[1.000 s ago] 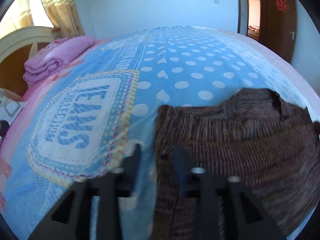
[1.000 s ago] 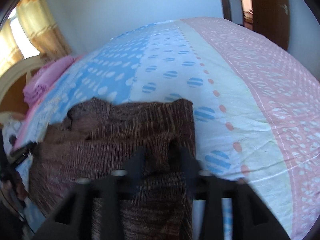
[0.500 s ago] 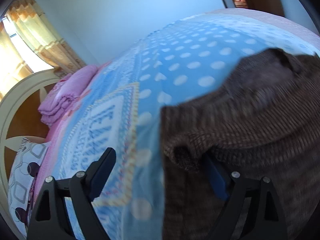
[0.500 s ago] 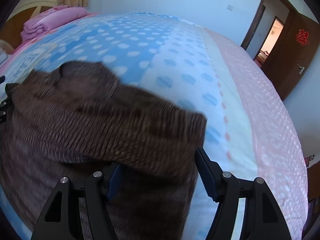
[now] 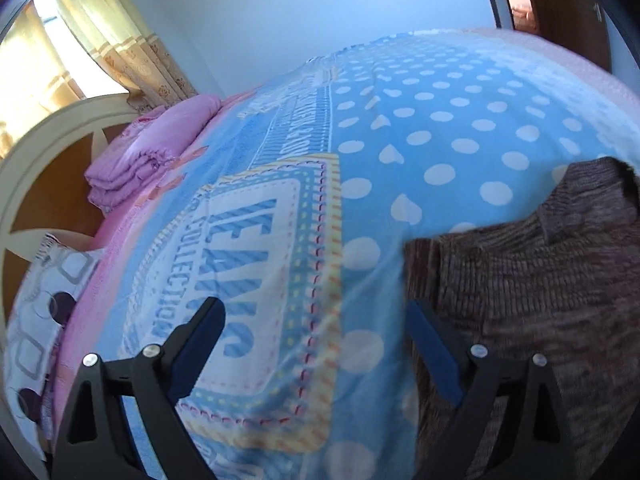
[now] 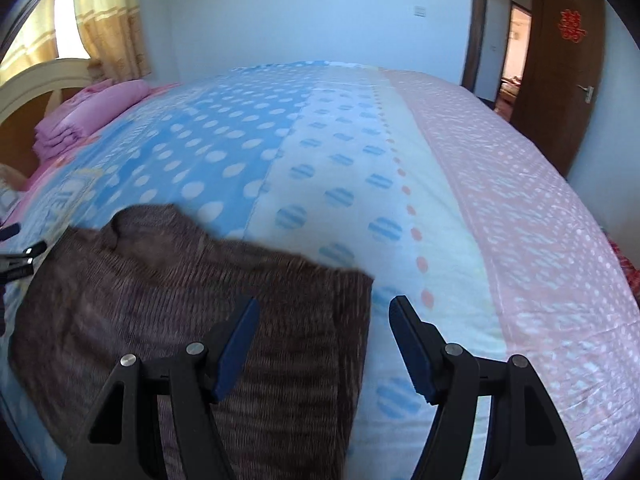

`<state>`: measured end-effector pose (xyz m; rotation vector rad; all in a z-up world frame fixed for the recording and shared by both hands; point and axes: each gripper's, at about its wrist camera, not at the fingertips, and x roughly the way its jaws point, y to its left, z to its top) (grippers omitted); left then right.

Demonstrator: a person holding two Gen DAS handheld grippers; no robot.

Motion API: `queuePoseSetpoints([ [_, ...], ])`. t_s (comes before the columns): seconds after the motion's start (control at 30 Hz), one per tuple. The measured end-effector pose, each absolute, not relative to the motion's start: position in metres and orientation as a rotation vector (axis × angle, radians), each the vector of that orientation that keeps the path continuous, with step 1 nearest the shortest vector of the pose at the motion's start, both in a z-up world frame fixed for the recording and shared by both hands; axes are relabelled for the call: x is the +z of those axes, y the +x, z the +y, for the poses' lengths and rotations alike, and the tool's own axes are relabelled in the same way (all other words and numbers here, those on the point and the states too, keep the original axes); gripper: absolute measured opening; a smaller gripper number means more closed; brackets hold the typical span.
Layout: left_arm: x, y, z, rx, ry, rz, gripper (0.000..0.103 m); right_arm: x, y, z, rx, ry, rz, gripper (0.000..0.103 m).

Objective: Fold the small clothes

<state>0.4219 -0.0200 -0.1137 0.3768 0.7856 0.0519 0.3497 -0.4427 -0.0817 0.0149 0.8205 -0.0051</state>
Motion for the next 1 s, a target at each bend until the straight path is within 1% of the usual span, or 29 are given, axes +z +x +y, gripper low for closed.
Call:
queuePoseSetpoints([
  [0.03, -0.111, 0.417, -0.016, 0.046, 0.359, 0.769, 0.095, -0.083, 0.348, -0.442, 0.004, 0.001, 0.825, 0.068],
  [0.13, -0.106, 0.414, -0.017, -0.018, 0.324, 0.747, 0.095, -0.079, 0.349, -0.439, 0.021, -0.022, 0.812, 0.056],
  [0.27, -0.102, 0.419, -0.032, -0.119, 0.238, 0.771, 0.095, -0.077, 0.360, -0.427, 0.160, 0.058, 0.826, 0.056],
  [0.3, -0.103, 0.420, -0.038, -0.133, 0.236, 0.774, 0.093, -0.077, 0.362, -0.419, 0.194, 0.066, 0.829, 0.056],
  [0.37, -0.109, 0.424, -0.052, -0.146, 0.271, 0.782, 0.084, -0.078, 0.364, -0.403, 0.247, 0.074, 0.834, 0.056],
  [0.4, -0.111, 0.426, -0.057, -0.154, 0.281, 0.789, 0.073, -0.079, 0.367, -0.393, 0.284, 0.091, 0.841, 0.056],
  [0.43, -0.115, 0.429, -0.061, -0.165, 0.282, 0.805, 0.059, -0.081, 0.369, -0.387, 0.308, 0.107, 0.847, 0.056],
  [0.47, -0.121, 0.434, -0.065, -0.174, 0.281, 0.834, 0.050, -0.083, 0.372, -0.378, 0.336, 0.122, 0.858, 0.056],
  [0.53, -0.130, 0.439, -0.068, -0.181, 0.274, 0.883, 0.017, -0.089, 0.378, -0.364, 0.359, 0.121, 0.879, 0.056],
  [0.57, -0.136, 0.442, -0.068, -0.178, 0.274, 0.904, 0.011, -0.093, 0.382, -0.355, 0.374, 0.111, 0.898, 0.056],
  [0.6, -0.139, 0.443, -0.067, -0.180, 0.262, 0.909, 0.009, -0.098, 0.385, -0.345, 0.389, 0.092, 0.910, 0.055],
  [0.63, -0.138, 0.441, -0.064, -0.179, 0.249, 0.894, 0.005, -0.100, 0.386, -0.336, 0.389, 0.060, 0.915, 0.039],
  [0.67, -0.136, 0.440, -0.063, -0.177, 0.245, 0.879, 0.005, -0.102, 0.388, -0.330, 0.372, 0.021, 0.921, 0.008],
  [0.7, -0.133, 0.437, -0.063, -0.173, 0.246, 0.862, 0.005, -0.103, 0.391, -0.323, 0.336, -0.021, 0.922, 0.002],
  [0.83, -0.115, 0.433, -0.055, -0.142, 0.232, 0.780, 0.005, -0.093, 0.399, -0.318, 0.281, -0.040, 0.887, 0.002],
  [0.93, -0.110, 0.441, -0.048, -0.096, 0.208, 0.772, 0.005, -0.086, 0.409, -0.323, 0.234, -0.010, 0.856, 0.002],
  [1.0, -0.112, 0.447, -0.044, -0.076, 0.182, 0.766, 0.005, -0.089, 0.413, -0.322, 0.218, -0.038, 0.852, 0.002],
])
